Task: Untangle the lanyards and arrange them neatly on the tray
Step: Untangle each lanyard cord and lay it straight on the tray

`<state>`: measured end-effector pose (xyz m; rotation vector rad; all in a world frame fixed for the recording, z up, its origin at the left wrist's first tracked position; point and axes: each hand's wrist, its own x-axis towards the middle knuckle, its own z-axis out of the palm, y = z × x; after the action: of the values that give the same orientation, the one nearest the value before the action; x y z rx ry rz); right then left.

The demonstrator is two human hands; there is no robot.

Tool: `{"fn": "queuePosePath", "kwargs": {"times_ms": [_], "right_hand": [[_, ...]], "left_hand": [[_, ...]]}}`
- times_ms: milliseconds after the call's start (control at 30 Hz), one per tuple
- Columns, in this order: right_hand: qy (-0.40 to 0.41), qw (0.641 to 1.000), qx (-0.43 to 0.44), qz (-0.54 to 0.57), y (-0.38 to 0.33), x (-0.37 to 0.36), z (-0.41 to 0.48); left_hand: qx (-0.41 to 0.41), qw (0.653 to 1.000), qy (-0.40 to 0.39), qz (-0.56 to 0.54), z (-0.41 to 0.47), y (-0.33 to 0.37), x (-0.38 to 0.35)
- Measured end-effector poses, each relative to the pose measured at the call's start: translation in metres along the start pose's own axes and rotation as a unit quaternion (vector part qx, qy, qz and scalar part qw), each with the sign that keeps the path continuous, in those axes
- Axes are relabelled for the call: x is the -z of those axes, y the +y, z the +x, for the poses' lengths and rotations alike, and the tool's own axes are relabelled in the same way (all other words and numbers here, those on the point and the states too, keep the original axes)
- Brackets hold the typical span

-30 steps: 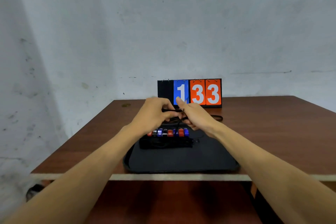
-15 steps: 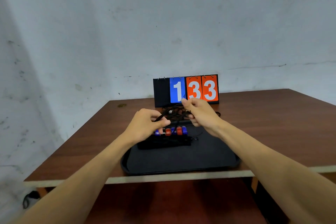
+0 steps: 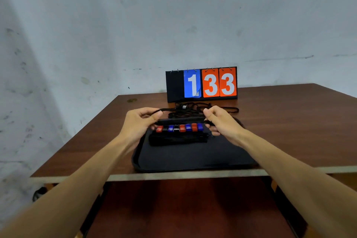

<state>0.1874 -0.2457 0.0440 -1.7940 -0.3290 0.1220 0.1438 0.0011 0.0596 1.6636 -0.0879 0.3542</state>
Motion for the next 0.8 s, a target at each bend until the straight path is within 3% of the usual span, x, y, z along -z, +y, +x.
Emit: {"fn": "queuePosePath", "kwargs": {"times_ms": [167,333,533,800], "right_hand": [[-0.043,0.995,-0.017,-0.088,0.015,-0.002,0.0],[-0.056,0.986,0.008,-0.157,0.022,-0.008,0.005],[-0.039,0.979,0.049,-0.193,0.036,-0.005,0.006],[0.027,0.968,0.08,-0.238,0.054,-0.002,0.006]], "left_hand": [[-0.025,0.983,-0.065,0.169,0.003,-0.019,0.016],[-0.017,0.965,-0.088,0.247,0.005,-0.039,0.028],[-0.002,0.953,-0.135,0.272,0.006,-0.053,0.038],[-0.037,0.947,-0.092,0.306,0.003,-0.069,0.045]]}}
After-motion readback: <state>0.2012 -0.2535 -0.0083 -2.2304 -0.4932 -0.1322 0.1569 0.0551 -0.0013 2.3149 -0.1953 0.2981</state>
